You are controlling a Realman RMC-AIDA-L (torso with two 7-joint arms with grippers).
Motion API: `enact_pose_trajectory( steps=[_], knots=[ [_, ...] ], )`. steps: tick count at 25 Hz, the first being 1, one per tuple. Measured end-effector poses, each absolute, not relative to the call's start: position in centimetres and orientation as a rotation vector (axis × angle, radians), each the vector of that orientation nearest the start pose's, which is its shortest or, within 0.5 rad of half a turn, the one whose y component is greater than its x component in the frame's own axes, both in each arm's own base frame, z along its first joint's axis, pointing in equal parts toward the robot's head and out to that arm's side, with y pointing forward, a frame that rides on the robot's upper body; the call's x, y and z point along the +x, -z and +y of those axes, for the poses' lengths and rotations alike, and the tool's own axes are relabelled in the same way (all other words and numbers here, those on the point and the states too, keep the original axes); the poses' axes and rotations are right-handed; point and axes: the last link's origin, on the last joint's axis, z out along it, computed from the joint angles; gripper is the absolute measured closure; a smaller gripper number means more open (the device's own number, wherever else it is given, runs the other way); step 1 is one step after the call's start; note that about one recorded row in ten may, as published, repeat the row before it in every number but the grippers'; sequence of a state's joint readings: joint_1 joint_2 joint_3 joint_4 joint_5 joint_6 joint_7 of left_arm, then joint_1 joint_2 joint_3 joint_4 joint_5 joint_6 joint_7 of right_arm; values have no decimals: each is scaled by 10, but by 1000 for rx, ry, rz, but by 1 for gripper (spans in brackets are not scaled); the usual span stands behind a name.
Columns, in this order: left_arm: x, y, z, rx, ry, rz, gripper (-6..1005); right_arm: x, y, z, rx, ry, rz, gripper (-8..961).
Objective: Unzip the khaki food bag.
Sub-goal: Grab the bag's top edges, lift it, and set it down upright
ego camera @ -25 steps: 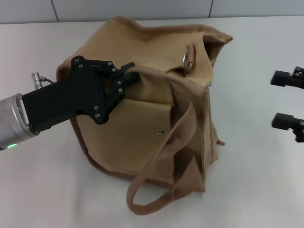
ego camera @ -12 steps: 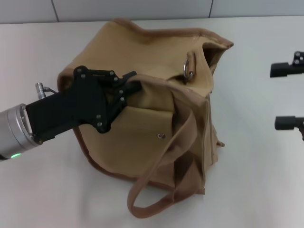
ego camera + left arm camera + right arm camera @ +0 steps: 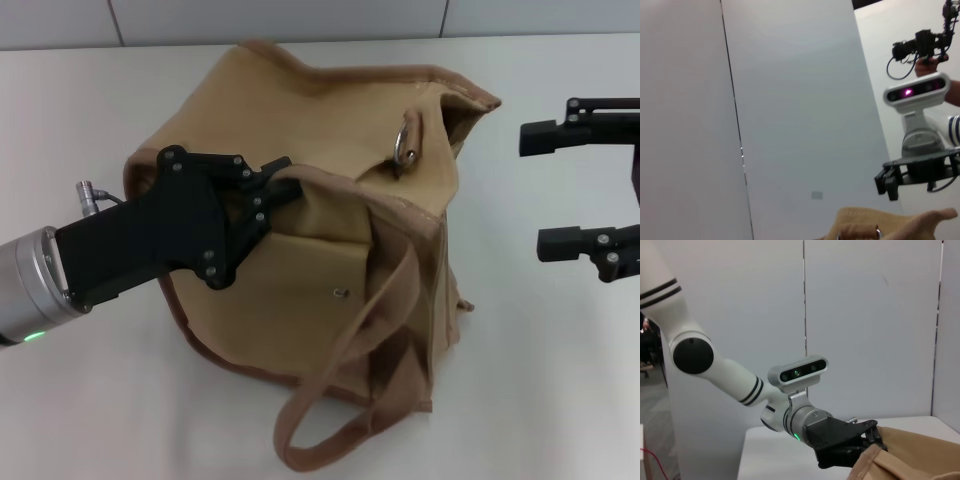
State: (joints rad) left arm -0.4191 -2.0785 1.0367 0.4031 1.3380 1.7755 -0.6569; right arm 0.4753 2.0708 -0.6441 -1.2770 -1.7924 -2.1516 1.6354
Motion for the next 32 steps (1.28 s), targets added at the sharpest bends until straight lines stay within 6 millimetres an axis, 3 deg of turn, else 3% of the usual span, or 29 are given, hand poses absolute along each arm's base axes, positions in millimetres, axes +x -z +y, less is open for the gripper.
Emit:
enact_pose_trajectory(
  steps=[13,32],
  knots=[
    [-228,19,276,-2457,1295,125,951,193,-85,291,-2996,-912,137,198],
    [-226,25,276,-2472,1280,158,950,192,-70,294,-3032,-861,156,208]
  ],
)
